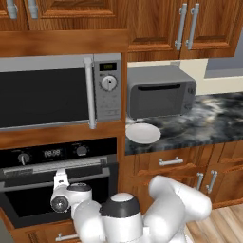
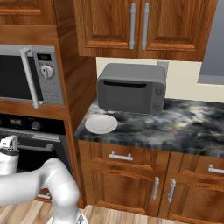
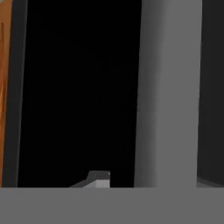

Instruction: Take the fish from the oven and place it on the plate on the counter.

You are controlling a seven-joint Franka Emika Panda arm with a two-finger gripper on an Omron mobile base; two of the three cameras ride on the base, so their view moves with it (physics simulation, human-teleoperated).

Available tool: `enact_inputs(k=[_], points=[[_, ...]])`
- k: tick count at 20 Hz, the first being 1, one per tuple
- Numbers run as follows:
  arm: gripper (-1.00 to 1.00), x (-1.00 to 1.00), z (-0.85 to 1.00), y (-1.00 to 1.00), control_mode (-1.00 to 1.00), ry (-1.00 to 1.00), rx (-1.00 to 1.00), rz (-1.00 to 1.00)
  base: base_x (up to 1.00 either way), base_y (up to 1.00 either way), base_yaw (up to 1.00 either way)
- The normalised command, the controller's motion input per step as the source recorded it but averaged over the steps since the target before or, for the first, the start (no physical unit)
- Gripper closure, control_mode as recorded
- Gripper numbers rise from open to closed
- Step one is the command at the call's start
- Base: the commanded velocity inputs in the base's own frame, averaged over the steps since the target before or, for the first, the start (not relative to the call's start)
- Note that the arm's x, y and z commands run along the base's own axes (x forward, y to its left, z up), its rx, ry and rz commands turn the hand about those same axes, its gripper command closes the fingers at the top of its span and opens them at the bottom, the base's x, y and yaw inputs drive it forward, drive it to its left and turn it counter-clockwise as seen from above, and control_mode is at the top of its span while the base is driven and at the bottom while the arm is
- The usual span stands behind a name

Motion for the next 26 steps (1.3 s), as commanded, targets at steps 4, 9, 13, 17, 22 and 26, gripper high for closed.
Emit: enact_inputs(k=[4,9,13,17,22,26], points=[[1.00,-0.96,-0.83,0.11,-1.00,0.01,0.00,0.00,0.00,0.00,0.00],[1.00,-1.00,-0.87,0.05,-1.00,0.00,0.00,0.00,0.00,0.00,0.00],[1.00,-1.00,-0.92,0.03,-1.00,0.00,0.00,0.00,0.00,0.00,0.00],[1.00,-1.00,-0.86,0.01,-1.00,0.00,0.00,0.01,0.00,0.00,0.00],[1.00,-0.88,-0.84,0.00,-1.00,0.07,0.00,0.01,0.00,0.00,0.00],[1.00,-0.69,-0.77,0.01,-1.00,0.12,0.00,0.02,0.00,0.00,0.00]])
